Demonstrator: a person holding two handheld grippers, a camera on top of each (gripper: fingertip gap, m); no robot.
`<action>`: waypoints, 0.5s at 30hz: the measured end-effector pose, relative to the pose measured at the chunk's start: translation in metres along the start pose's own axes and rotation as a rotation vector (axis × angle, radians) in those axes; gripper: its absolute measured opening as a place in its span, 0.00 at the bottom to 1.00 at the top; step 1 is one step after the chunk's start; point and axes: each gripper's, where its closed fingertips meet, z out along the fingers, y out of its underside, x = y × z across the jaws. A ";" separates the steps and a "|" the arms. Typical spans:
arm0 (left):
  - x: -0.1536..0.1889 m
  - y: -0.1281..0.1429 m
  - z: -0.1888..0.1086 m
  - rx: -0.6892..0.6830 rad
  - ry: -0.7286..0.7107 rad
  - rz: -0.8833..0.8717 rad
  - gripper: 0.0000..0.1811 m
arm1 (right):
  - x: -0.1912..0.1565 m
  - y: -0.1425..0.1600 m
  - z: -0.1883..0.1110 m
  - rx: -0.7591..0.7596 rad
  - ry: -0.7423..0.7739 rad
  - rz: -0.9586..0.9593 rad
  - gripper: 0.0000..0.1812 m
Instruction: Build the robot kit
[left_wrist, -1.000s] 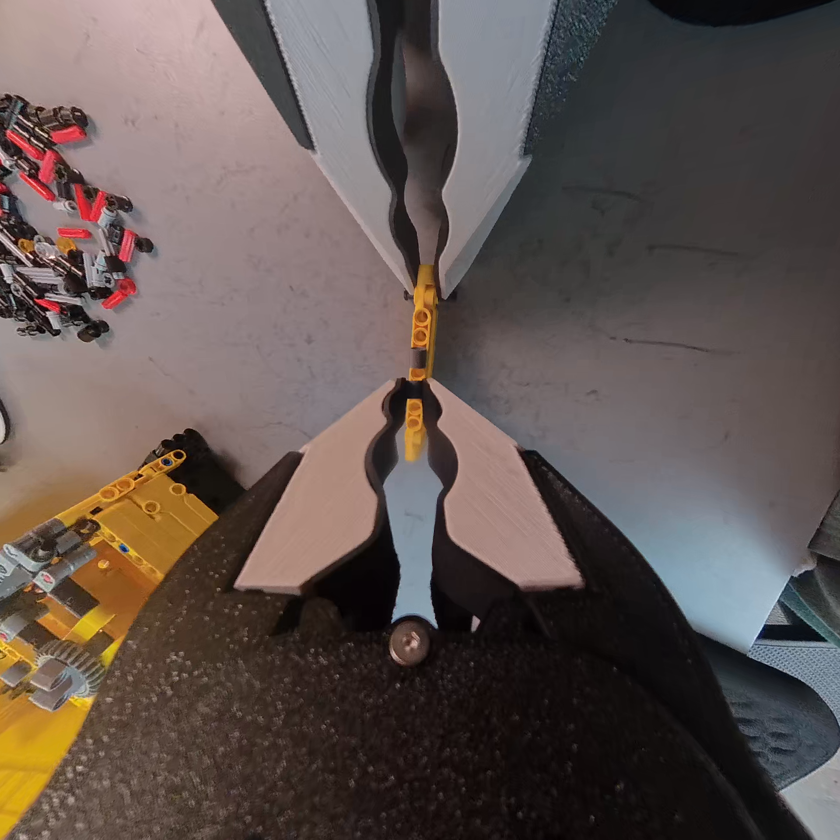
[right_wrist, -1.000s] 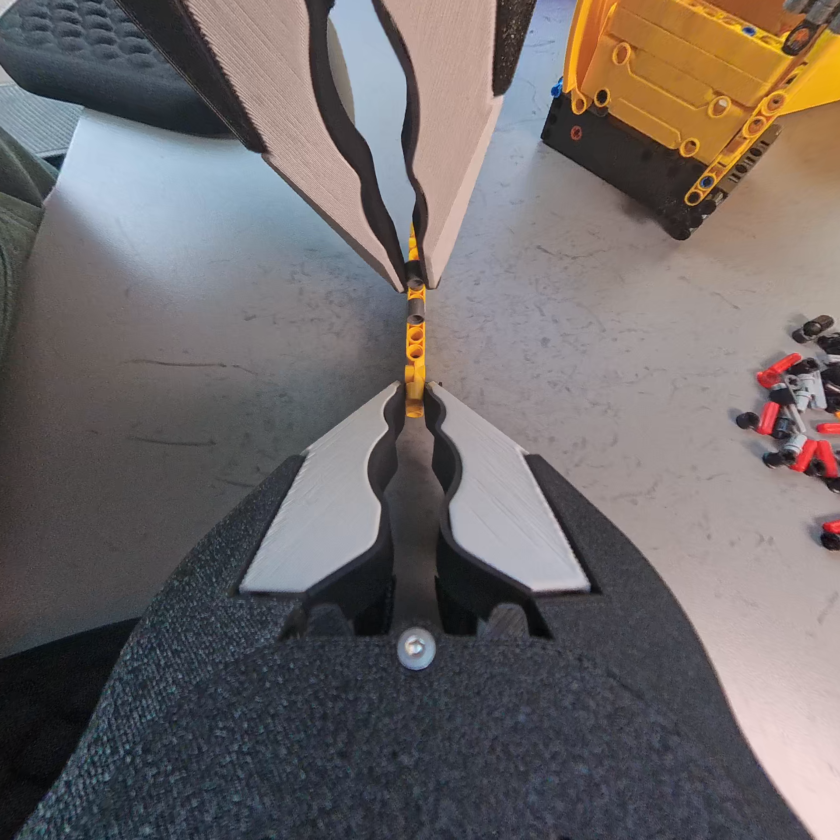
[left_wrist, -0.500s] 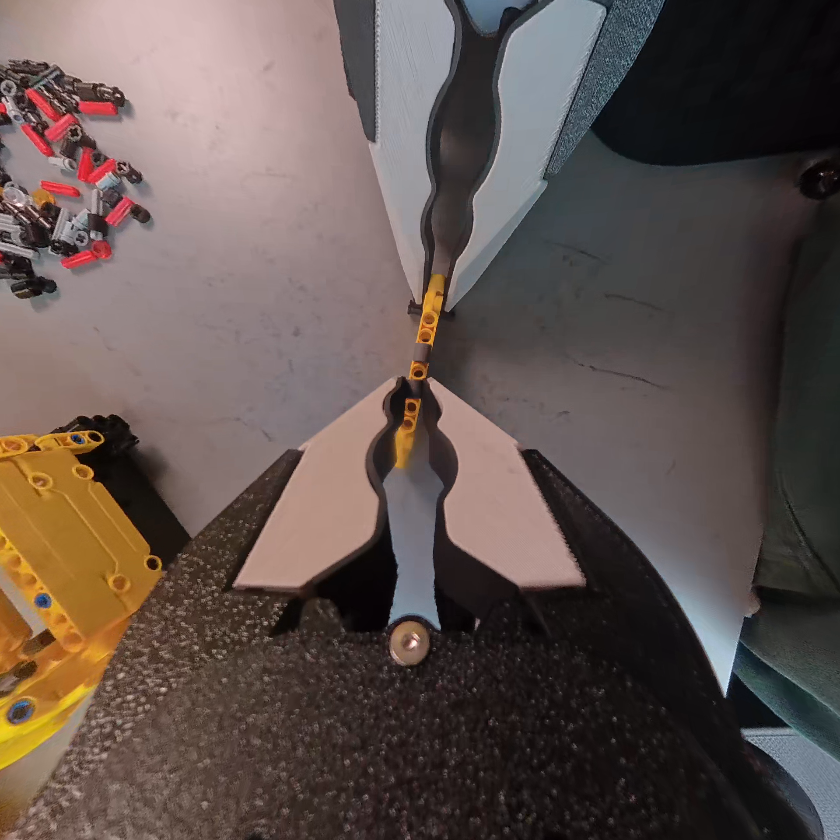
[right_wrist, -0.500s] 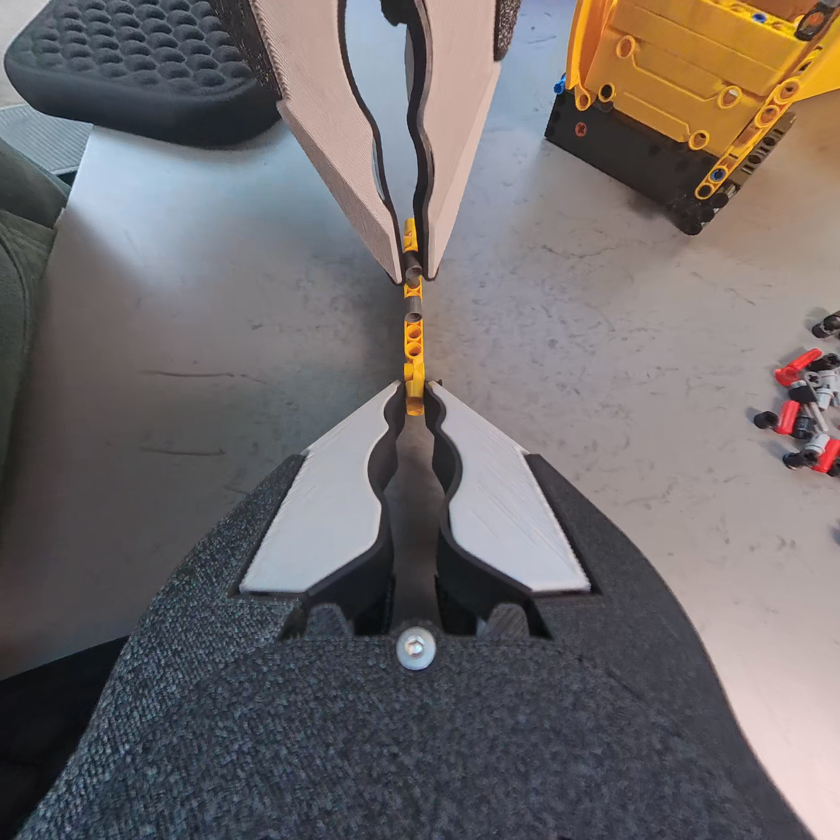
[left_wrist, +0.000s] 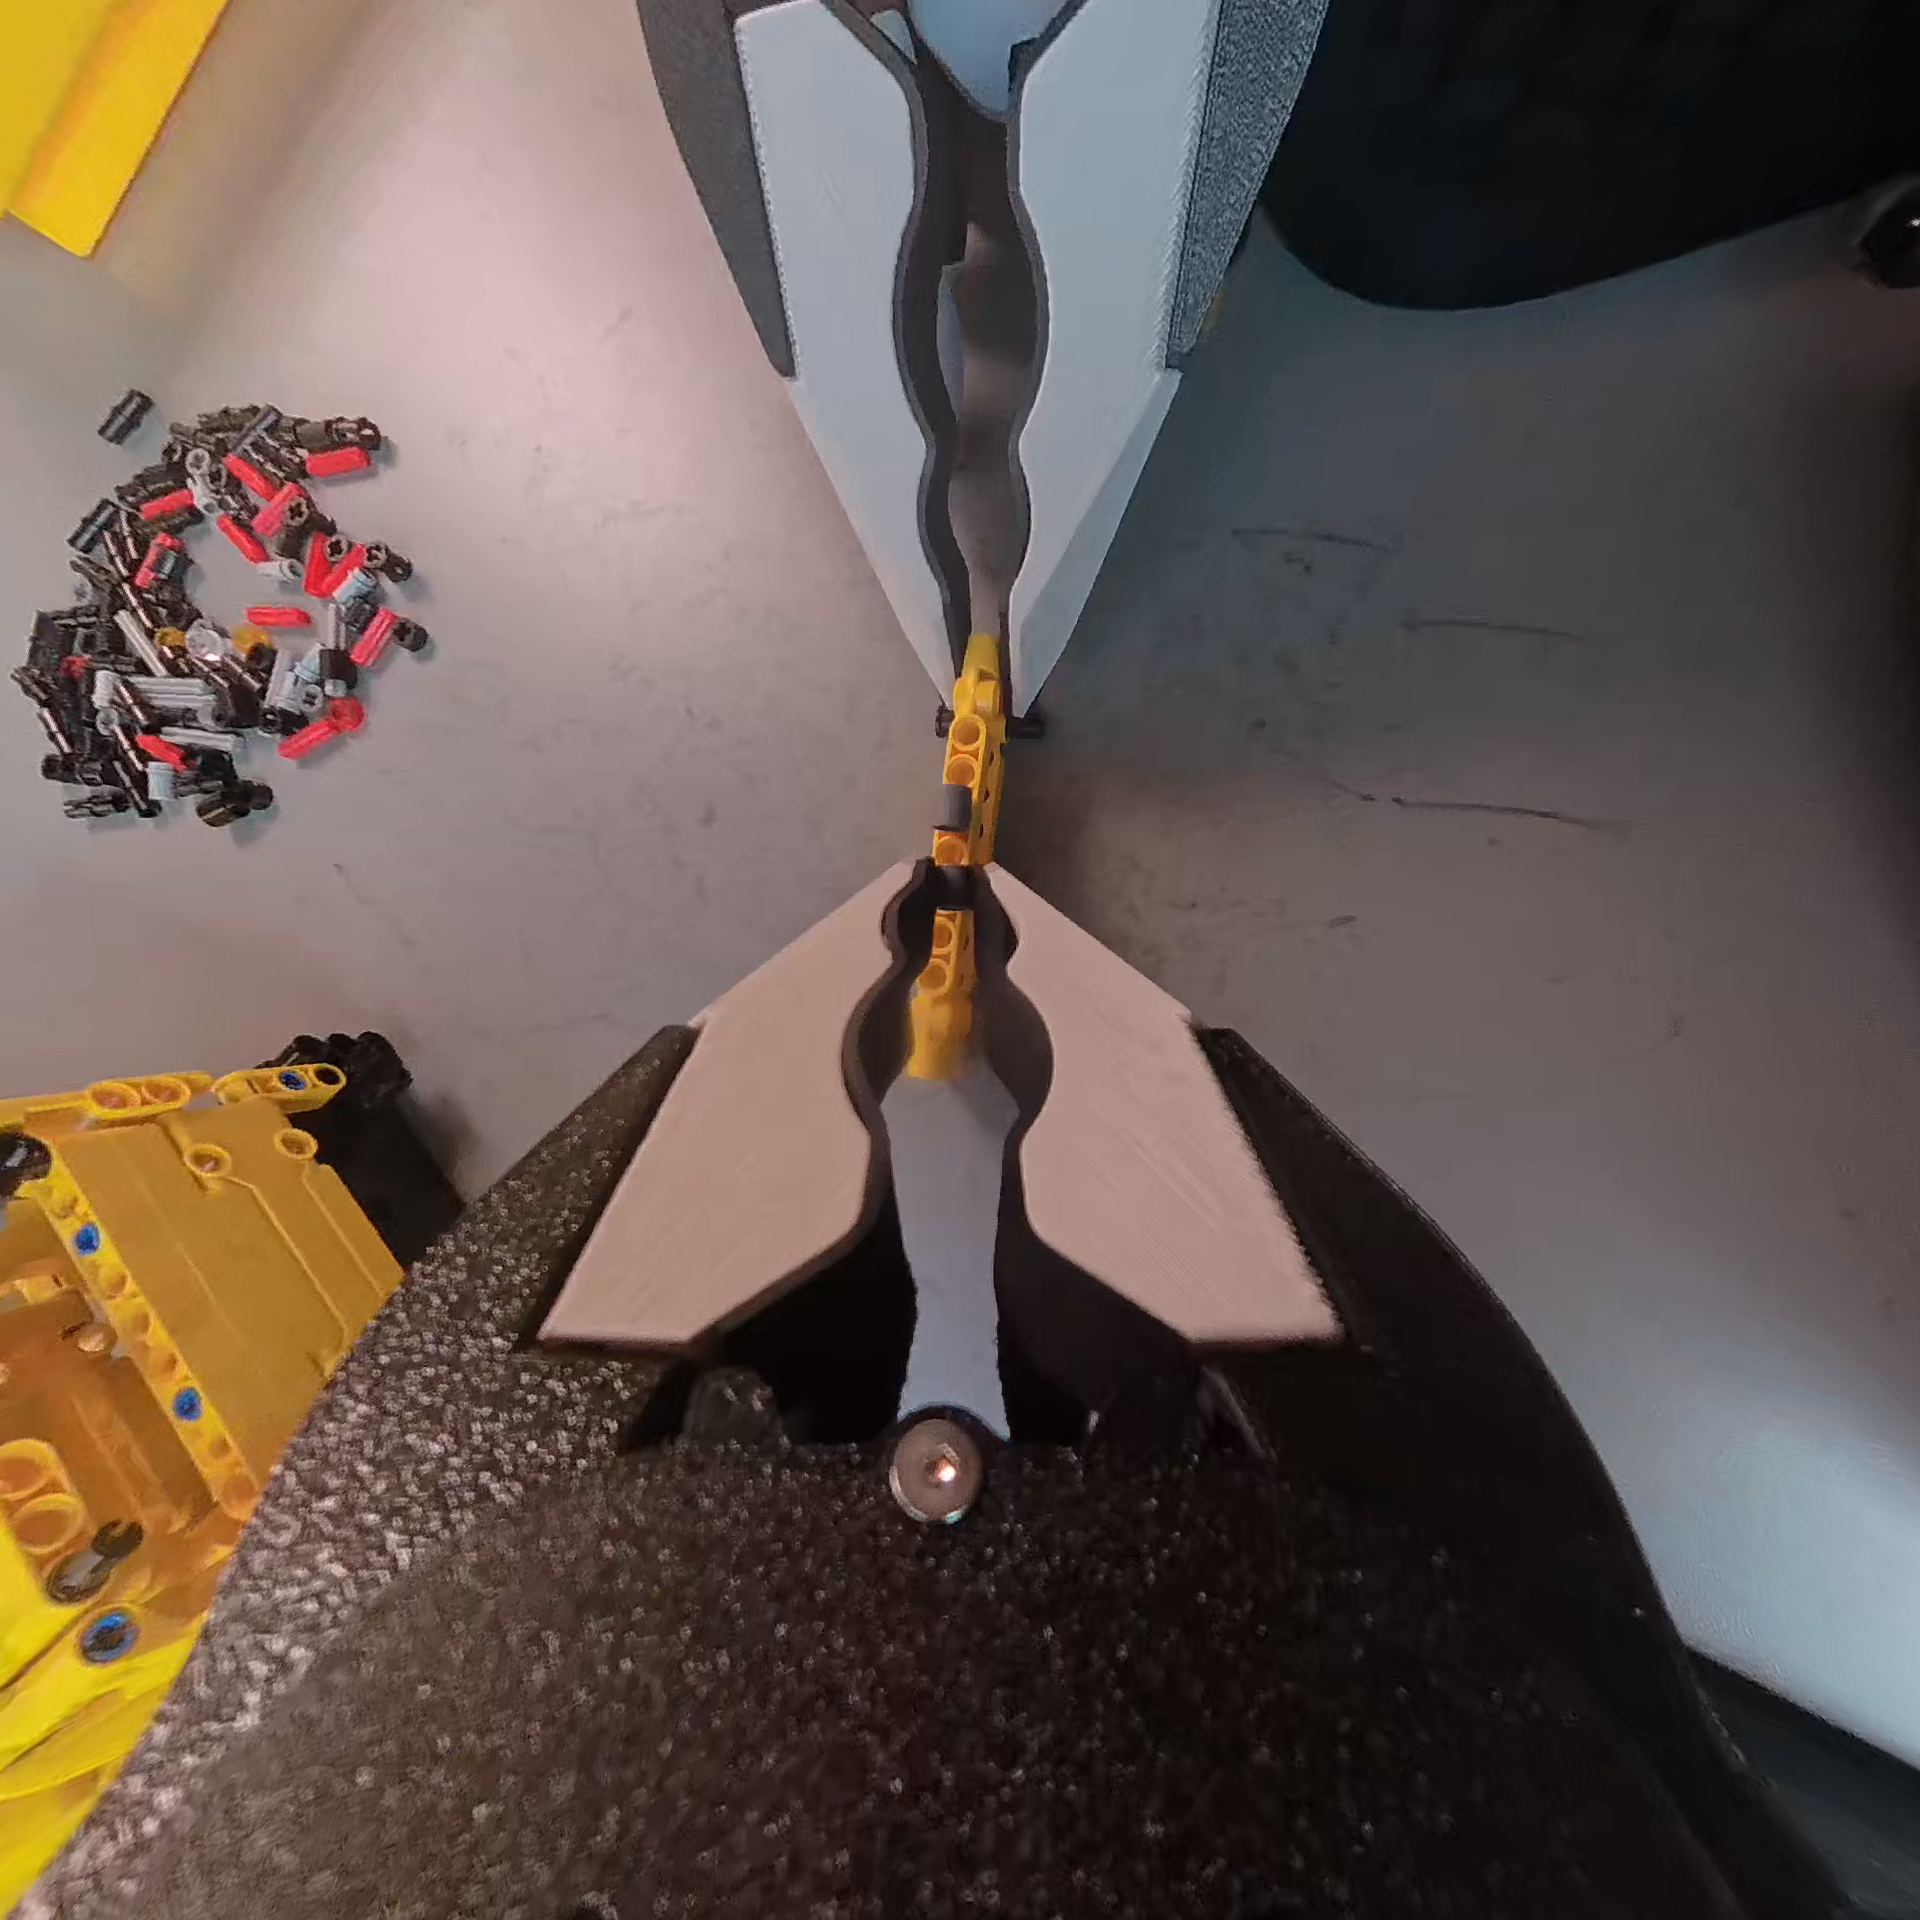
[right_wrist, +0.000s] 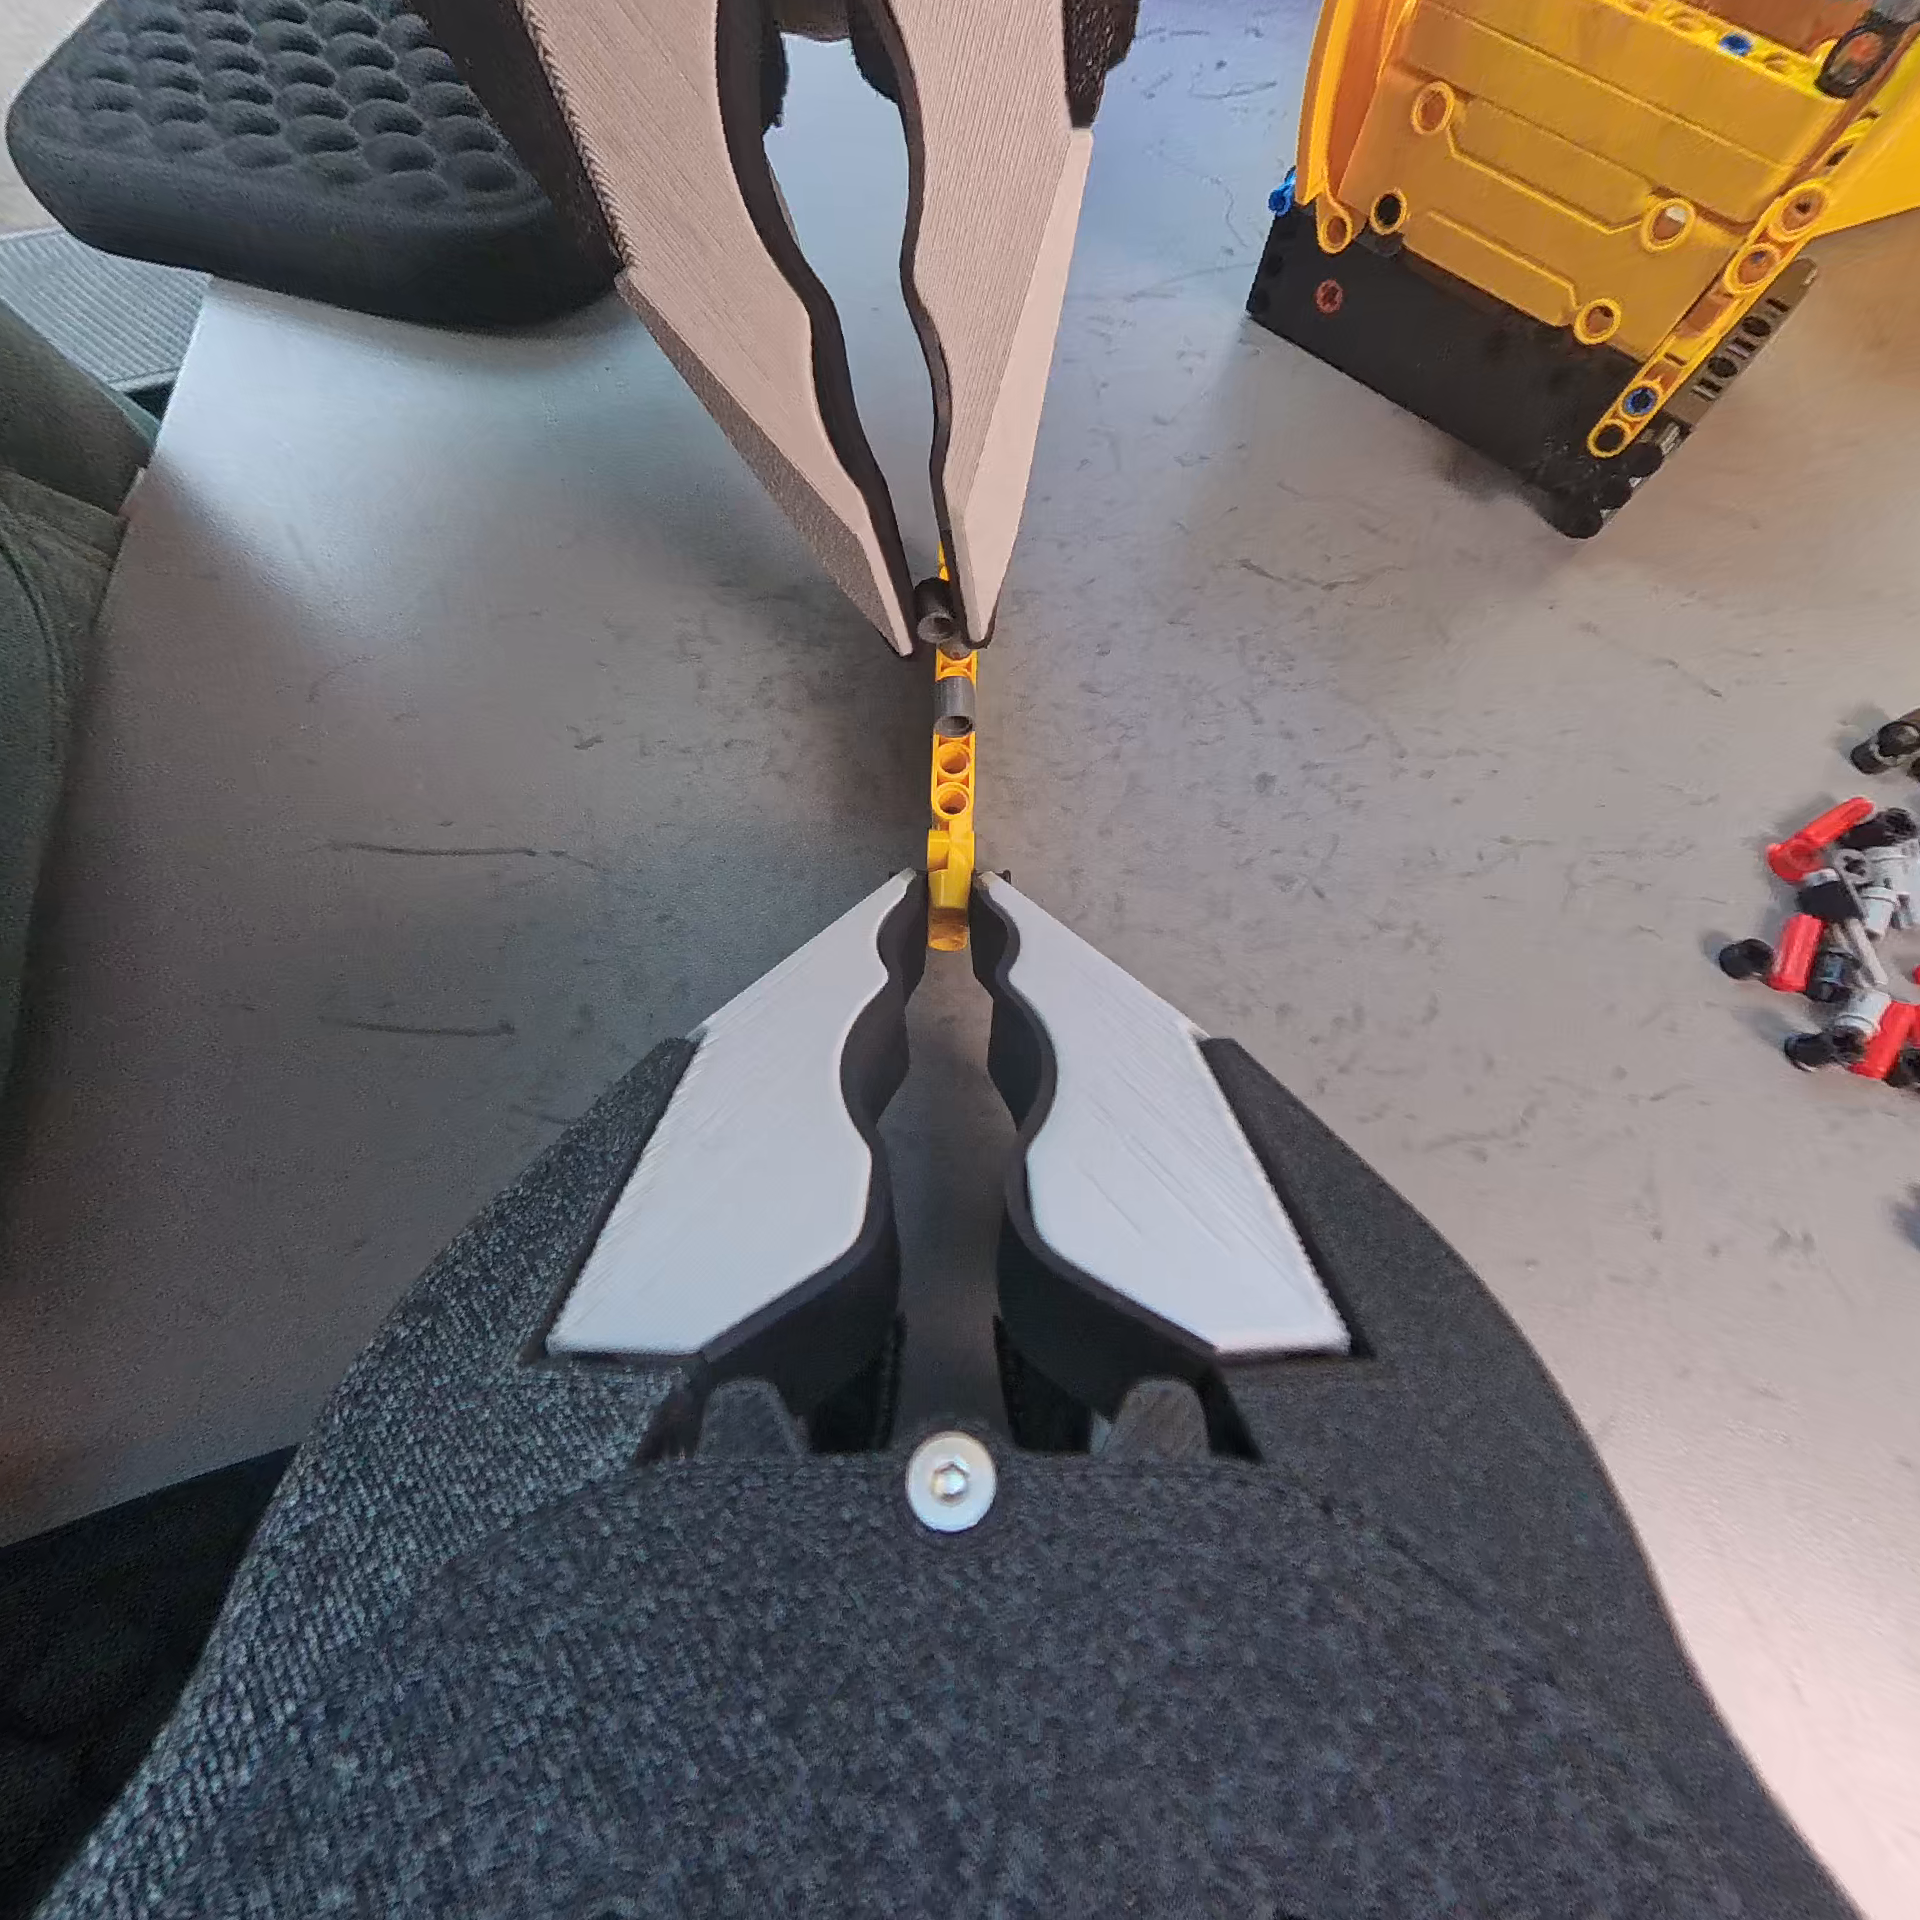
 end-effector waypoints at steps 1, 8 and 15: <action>0.001 0.000 0.000 -0.008 0.015 -0.011 0.03 | 0.000 0.000 0.000 0.000 -0.002 0.001 0.04; 0.000 0.000 0.000 0.019 0.194 -0.221 0.03 | 0.000 0.000 0.000 -0.001 -0.004 0.005 0.04; -0.002 0.001 0.001 -0.014 0.343 -0.310 0.04 | 0.000 0.001 -0.001 -0.002 -0.005 -0.004 0.04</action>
